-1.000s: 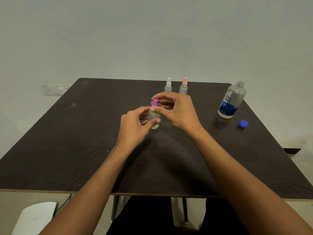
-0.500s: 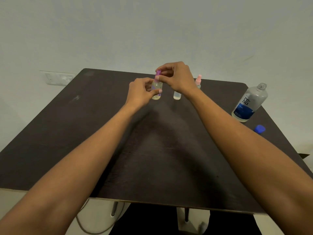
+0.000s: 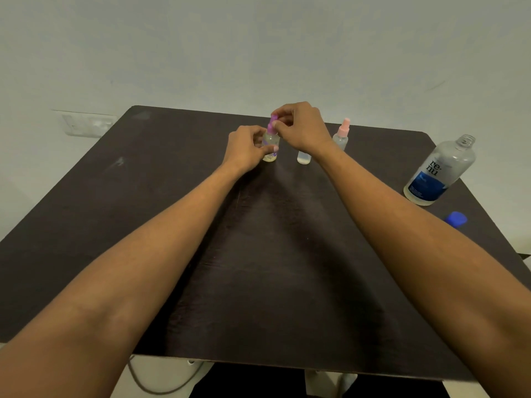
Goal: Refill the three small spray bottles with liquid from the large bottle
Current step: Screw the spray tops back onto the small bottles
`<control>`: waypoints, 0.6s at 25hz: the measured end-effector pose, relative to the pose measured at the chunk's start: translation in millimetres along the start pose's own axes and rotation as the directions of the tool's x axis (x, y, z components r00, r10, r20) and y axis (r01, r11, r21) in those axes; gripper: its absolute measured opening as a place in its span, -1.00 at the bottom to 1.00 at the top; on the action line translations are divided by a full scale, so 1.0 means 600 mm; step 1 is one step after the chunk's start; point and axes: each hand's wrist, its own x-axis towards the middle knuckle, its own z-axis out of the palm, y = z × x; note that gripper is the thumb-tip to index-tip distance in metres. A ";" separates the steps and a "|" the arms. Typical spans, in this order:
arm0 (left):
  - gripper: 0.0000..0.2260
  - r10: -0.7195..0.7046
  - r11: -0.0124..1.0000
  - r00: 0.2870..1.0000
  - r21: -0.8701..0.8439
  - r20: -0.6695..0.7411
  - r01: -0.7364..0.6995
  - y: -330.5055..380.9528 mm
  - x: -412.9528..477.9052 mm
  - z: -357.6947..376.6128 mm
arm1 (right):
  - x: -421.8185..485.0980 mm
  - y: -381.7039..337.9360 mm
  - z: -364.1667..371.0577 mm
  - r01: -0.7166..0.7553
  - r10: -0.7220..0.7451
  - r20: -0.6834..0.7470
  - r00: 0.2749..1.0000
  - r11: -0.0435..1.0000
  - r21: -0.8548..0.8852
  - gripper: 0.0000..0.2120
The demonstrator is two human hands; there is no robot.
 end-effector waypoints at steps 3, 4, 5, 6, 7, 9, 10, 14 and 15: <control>-0.61 -0.005 1.000 1.000 0.010 0.005 0.005 -0.006 0.005 0.005 | 0.000 0.006 0.006 -0.012 0.012 0.004 1.000 1.000 -0.001 -0.78; -0.61 -0.008 1.000 1.000 0.015 0.005 0.008 -0.007 0.006 0.007 | 0.000 0.006 0.007 -0.011 0.011 0.009 1.000 1.000 -0.002 -0.76; -0.61 -0.011 1.000 1.000 0.020 0.003 0.011 -0.008 0.007 0.009 | -0.001 0.006 0.008 -0.010 0.010 0.015 1.000 1.000 0.000 -0.75; -0.61 -0.013 1.000 1.000 0.024 -0.002 0.013 -0.010 0.007 0.010 | -0.003 0.005 0.008 -0.010 0.010 0.022 1.000 1.000 0.007 -0.73; -0.60 -0.016 0.999 1.000 0.028 -0.005 0.016 -0.011 0.006 0.011 | -0.005 0.004 0.008 -0.011 0.011 0.031 0.999 1.000 0.018 -0.71; -0.56 -0.021 0.999 1.000 0.033 -0.005 0.021 -0.008 0.003 0.010 | -0.015 0.000 0.004 -0.016 0.015 0.044 0.999 0.999 0.035 -0.64; -0.52 -0.024 0.999 1.000 0.022 -0.005 0.024 -0.006 0.001 0.008 | -0.020 -0.001 -0.001 -0.017 0.015 0.032 0.999 0.999 0.051 -0.60; -0.31 -0.001 1.000 0.999 -0.009 -0.045 0.001 0.010 -0.022 -0.005 | -0.065 -0.008 -0.051 0.001 0.015 -0.093 0.996 0.986 0.165 -0.59; -0.31 0.010 1.000 0.998 -0.009 -0.065 -0.010 0.018 -0.031 -0.010 | -0.081 -0.009 -0.070 0.011 0.013 -0.120 0.993 0.982 0.191 -0.61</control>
